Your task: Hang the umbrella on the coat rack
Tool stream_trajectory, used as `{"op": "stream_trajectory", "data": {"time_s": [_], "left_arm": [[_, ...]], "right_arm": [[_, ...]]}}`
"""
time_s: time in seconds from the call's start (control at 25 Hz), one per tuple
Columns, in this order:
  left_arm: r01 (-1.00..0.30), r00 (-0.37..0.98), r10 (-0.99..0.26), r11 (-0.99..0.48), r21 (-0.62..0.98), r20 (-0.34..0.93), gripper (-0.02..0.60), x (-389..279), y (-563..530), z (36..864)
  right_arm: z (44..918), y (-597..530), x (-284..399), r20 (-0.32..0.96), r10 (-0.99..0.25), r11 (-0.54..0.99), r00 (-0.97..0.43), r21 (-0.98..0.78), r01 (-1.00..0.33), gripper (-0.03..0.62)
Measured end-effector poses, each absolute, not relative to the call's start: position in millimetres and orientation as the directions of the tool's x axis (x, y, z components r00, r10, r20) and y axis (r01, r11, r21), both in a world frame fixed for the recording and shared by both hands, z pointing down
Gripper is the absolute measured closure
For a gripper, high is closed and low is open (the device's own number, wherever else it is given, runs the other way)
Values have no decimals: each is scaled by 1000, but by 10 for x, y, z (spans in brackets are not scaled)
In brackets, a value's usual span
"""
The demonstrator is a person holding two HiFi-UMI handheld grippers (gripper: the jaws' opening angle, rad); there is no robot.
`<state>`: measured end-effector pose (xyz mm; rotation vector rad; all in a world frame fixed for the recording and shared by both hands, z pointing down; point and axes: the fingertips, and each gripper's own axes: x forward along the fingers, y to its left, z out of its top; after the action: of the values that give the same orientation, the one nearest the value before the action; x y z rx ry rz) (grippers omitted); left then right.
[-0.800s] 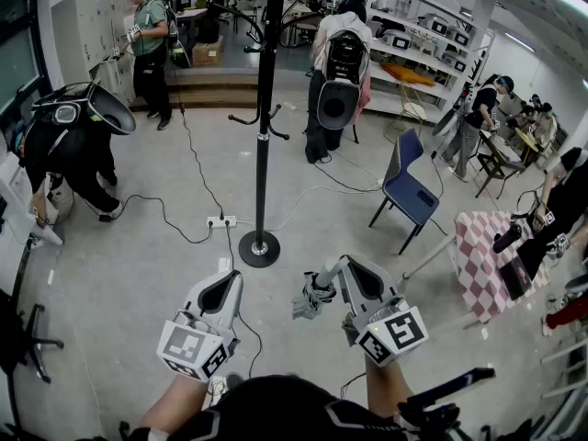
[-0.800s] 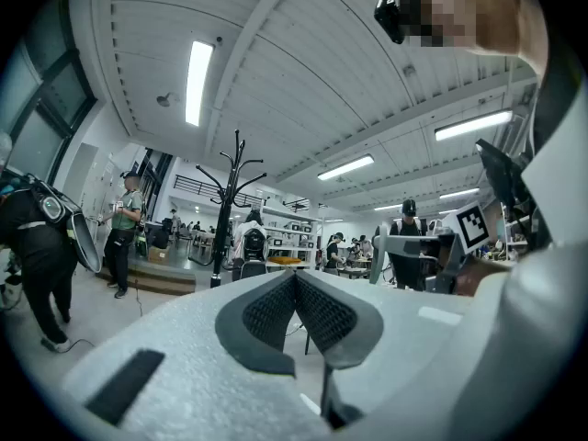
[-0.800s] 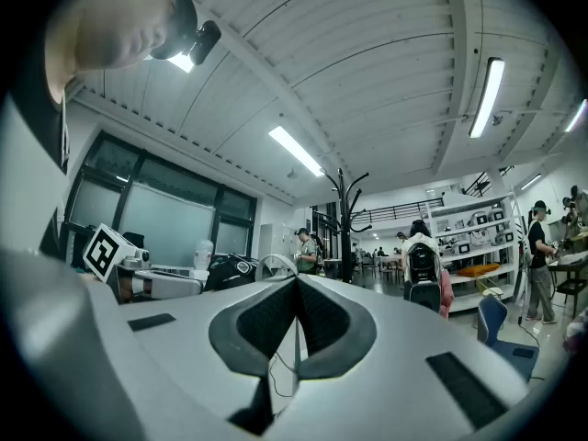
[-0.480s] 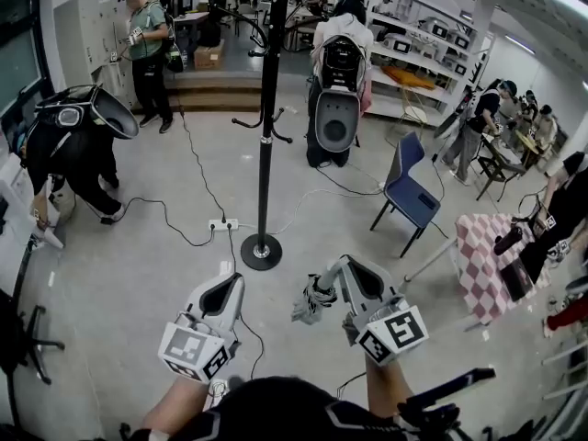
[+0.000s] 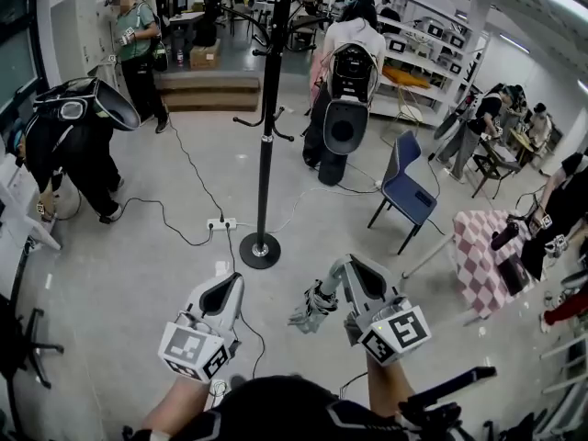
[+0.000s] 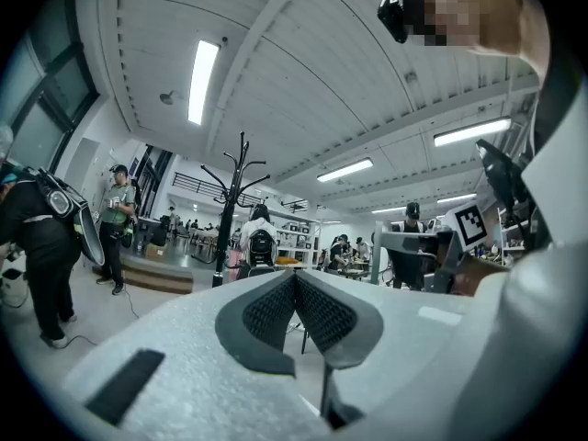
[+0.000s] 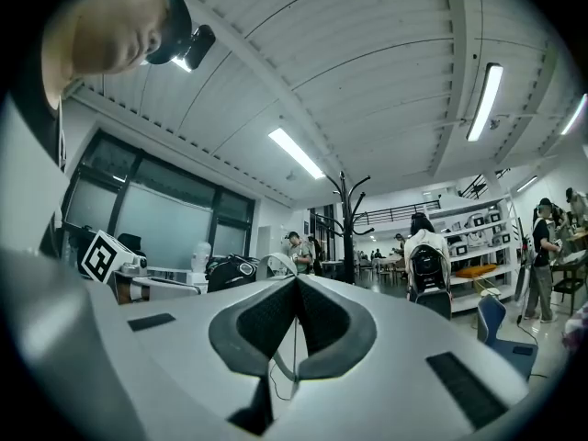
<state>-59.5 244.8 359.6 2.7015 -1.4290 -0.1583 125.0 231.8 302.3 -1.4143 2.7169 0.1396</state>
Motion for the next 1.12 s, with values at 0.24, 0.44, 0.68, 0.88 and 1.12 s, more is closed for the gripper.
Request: {"op": "stream_trajectory", "data": {"time_s": [0.24,0.44,0.68,0.88,1.12], "left_arm": [[-801,584,-809,-587,121,-61,572,-749,2511,3609],[-791,597,-799,-600,119,-70,572,-955,2550,3632],[-772,619,-782,-623,127,-72,572,-1153,2624,3714],[-761,631,-773,-633,143,-68,572,-1212,2580,3796],[-773,618,-783,-621,132,-68,572,-1322,2415,3793]], "right_arm": [[3004,2389,1114,-109,-830,544,-547,53,-837,586],[2996,2401,977,-112,-845,519,-524,70,-852,586],[3021,2411,858,-113,-864,485,-490,69,-872,586],[3041,2355,769,-104,-867,484,-487,51,-874,586],[3026,2211,629,-116,-853,505,-509,58,-861,586]]}}
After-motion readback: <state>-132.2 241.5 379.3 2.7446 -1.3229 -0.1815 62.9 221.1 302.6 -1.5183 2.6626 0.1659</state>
